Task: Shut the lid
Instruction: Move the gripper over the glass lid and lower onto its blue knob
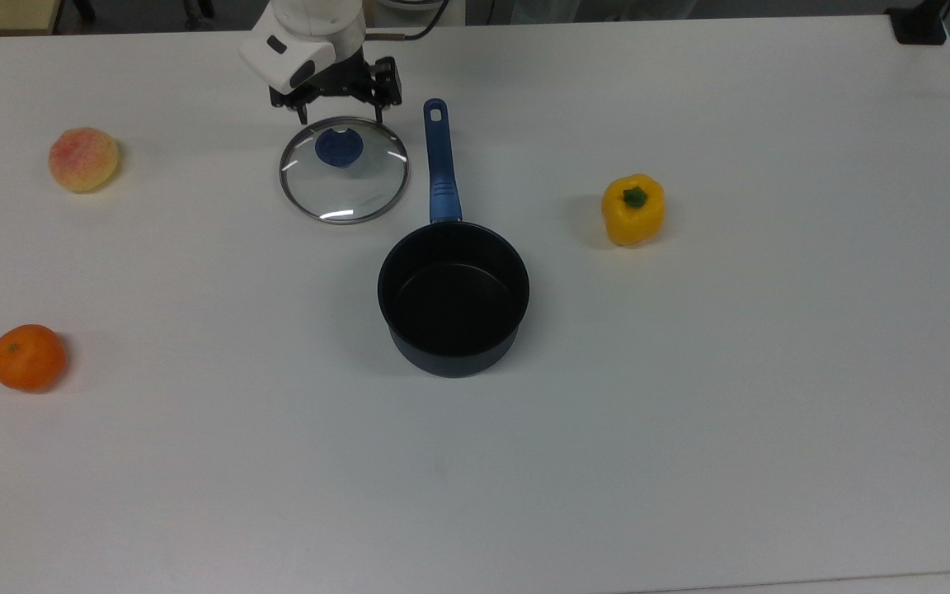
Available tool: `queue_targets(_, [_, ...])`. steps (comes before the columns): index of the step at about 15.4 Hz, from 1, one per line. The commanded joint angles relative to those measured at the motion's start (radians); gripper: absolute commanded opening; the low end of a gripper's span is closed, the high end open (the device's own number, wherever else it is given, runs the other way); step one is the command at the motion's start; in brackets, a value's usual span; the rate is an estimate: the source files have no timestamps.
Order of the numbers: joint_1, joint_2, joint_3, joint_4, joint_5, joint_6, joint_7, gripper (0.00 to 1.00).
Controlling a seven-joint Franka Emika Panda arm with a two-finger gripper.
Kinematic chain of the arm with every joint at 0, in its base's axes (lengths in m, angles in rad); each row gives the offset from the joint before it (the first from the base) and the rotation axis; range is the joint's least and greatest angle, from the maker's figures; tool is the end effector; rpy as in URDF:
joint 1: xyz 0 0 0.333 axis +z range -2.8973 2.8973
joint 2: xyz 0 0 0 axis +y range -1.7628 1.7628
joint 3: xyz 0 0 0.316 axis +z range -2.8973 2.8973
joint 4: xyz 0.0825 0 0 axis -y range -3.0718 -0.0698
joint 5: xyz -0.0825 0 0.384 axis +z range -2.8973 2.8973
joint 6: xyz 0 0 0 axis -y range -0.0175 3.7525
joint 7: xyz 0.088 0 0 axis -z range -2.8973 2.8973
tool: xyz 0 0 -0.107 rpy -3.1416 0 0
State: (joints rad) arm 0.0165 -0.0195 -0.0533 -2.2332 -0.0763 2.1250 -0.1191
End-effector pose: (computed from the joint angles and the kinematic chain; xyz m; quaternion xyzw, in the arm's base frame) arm 0.5109 -0.0223 0.3721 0.9966 0.0626 -0.0466 0.0275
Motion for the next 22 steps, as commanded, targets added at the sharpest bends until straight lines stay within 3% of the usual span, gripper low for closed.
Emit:
queue_targets(1, [0.006,-0.037,-0.002,-0.08,-0.013,0.131,0.056,1.0])
queue_targets(6, [0.011,-0.017,0.0,-0.098,-0.017,0.194,0.064,1.0])
queue_targets(10, [0.01,0.012,0.0,-0.098,-0.08,0.197,0.064,0.96])
queue_targets(19, [0.002,0.03,0.0,-0.092,-0.083,0.247,0.067,0.9])
queue_targets(22, [0.002,0.035,0.0,-0.092,-0.083,0.247,0.065,0.69])
